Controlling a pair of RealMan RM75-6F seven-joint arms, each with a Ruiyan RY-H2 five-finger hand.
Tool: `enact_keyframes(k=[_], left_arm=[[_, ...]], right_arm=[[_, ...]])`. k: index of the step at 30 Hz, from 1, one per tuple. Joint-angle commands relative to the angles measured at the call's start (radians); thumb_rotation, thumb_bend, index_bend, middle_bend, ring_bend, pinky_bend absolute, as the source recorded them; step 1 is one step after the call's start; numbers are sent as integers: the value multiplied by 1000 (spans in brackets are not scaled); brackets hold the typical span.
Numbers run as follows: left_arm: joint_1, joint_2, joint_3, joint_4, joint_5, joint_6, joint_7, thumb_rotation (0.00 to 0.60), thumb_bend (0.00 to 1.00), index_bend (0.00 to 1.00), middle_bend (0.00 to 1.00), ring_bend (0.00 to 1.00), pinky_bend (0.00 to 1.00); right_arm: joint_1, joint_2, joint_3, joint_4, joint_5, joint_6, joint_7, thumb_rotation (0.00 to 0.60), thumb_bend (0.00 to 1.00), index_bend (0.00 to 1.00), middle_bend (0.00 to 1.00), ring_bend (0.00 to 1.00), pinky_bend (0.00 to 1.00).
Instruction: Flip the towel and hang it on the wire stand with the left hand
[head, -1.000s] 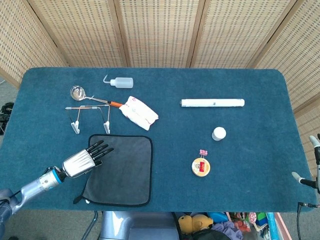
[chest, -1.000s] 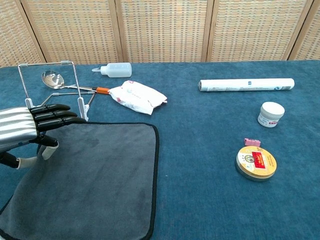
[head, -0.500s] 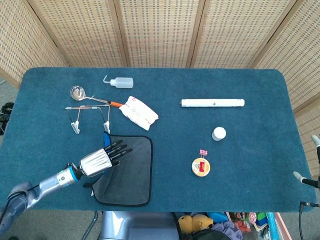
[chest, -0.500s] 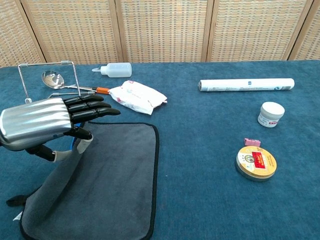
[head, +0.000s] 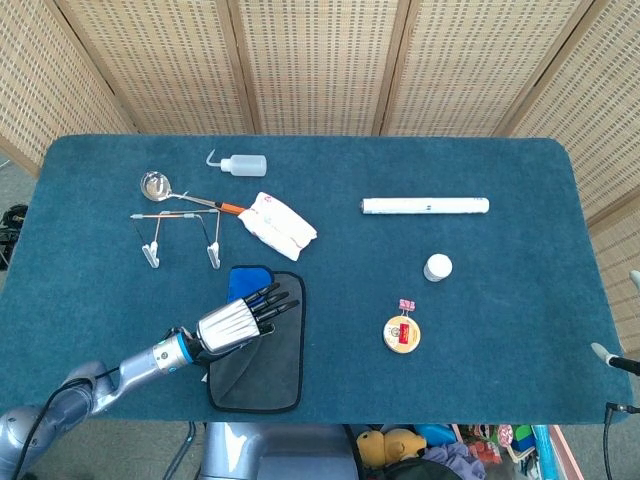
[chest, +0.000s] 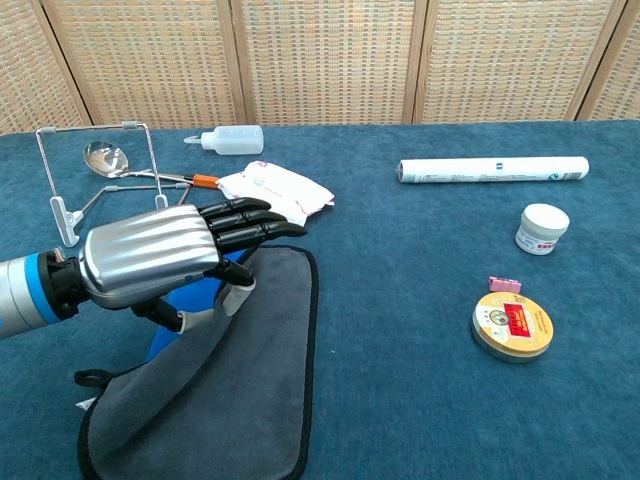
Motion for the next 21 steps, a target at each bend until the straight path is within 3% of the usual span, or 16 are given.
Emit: enact_keyframes(k=[1,11,21], left_arm=[[-11,-29,-13,2,-14,-25,-4,600,397,669,0,0,0],[-40,-74,-29,3,-31,-66,-12,600,392,669,0,0,0],[-91,-51,-40,-59,-34,-118,12,600,389,662,0,0,0]], right_arm=[[0,0,-1,0,0,-1,0,600,0,0,0,0,0],[1,-1,1,1,6,-3,-4,600,0,0,0,0,0],[0,1,3,3,11,-6,1,600,0,0,0,0,0]])
